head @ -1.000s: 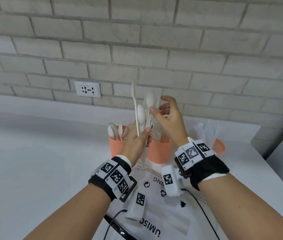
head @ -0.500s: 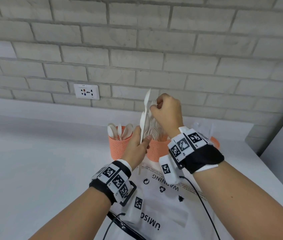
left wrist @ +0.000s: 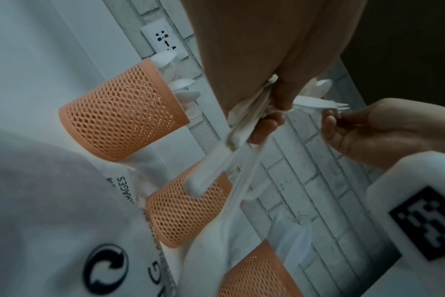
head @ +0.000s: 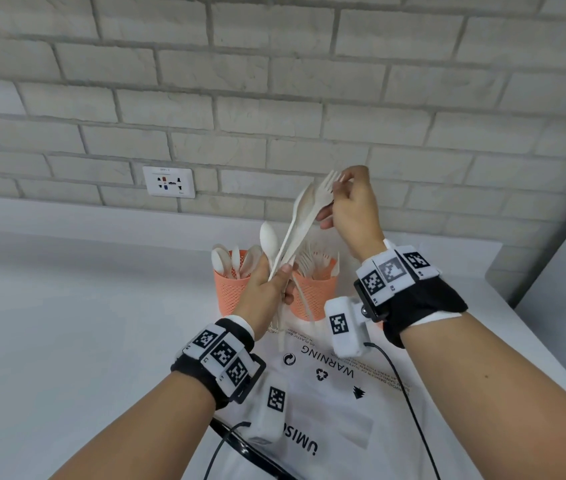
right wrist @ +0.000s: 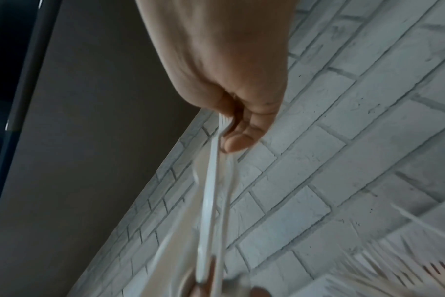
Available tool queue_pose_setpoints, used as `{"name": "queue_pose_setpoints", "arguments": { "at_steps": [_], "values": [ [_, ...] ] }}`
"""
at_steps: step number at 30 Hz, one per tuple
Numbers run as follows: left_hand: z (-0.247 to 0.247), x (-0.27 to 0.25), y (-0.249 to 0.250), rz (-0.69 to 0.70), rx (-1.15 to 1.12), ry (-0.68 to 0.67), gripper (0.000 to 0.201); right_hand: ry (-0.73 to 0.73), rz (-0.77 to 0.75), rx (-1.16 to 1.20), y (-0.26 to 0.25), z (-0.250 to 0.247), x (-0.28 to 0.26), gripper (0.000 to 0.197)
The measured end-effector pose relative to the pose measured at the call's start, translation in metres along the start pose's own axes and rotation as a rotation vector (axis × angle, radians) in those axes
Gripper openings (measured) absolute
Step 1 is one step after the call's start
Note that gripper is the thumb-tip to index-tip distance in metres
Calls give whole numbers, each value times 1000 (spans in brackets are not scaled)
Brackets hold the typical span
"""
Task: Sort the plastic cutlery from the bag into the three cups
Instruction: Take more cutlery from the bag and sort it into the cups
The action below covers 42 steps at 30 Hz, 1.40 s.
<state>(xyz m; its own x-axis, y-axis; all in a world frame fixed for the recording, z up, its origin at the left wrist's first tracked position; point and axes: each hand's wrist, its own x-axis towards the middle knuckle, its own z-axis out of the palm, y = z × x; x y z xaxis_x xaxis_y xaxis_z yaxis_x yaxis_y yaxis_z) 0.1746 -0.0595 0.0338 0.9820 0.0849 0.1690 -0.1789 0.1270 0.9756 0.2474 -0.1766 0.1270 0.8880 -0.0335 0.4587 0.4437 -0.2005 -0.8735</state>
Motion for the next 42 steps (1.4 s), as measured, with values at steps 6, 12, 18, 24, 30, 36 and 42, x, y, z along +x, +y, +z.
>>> {"name": "queue_pose_setpoints", "arguments": {
  "at_steps": [6,12,18,24,30,36,42],
  "values": [
    [-7,2,-8,-32,-34,42,17,274,-124,-98,6,-17,20,10],
    [-13,3,-12,-57,-11,66,19,307,-108,-275,45,-19,10,17],
    [-26,-3,-15,-53,40,90,20,332,-69,-274,64,-15,3,18],
    [-45,-6,-4,17,49,82,19,417,-93,-229,64,-10,3,23],
    [-57,-3,-10,3,95,95,26,465,-148,-193,62,-10,2,26],
    [-49,-2,-8,-6,39,69,29,-64,-161,-800,89,-3,-13,18],
    [-46,2,-9,-64,-66,46,47,-100,-260,-878,84,-4,-22,30]
  ]
}}
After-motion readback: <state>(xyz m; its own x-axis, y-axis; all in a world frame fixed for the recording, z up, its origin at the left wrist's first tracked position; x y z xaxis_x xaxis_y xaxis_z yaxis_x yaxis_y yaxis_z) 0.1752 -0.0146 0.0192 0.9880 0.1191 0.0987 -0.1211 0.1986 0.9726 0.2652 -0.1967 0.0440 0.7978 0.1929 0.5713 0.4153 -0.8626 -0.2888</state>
